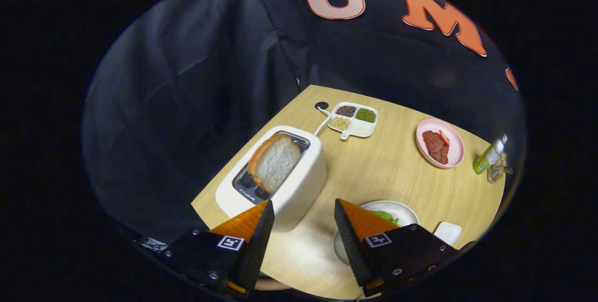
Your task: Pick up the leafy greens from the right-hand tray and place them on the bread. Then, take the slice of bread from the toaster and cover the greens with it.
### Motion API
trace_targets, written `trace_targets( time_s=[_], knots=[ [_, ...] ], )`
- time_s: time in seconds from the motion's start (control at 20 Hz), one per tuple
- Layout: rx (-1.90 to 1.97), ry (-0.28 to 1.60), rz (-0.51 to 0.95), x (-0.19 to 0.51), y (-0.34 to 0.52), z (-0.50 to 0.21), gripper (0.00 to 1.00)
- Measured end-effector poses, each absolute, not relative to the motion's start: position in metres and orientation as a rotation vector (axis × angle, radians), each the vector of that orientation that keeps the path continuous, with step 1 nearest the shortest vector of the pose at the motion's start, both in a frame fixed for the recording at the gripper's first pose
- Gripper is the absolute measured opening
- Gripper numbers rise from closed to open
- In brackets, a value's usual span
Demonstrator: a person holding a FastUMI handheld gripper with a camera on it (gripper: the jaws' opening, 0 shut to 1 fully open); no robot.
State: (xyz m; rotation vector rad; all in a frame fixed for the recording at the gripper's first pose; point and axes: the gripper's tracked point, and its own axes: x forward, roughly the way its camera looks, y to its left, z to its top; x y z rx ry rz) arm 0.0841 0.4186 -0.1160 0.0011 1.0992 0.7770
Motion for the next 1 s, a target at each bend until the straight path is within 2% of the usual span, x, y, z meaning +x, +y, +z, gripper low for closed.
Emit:
trace_targets(
  time_s=[0.2, 0.35, 0.7, 0.8, 1.0],
  knots=[
    [-0.013, 1.120, 0.776, 0.093, 0.459, -0.116, 0.85],
    [-0.004, 1.140, 0.749, 0.105, 0.477, -0.120, 0.85],
    [0.009, 1.224, 0.680, 0.133, 0.495, -0.149, 0.79],
    [0.009, 1.232, 0.674, 0.139, 0.495, -0.154, 0.74],
    [0.034, 1.275, 0.688, 0.132, 0.493, -0.160, 0.49]
  ],
)
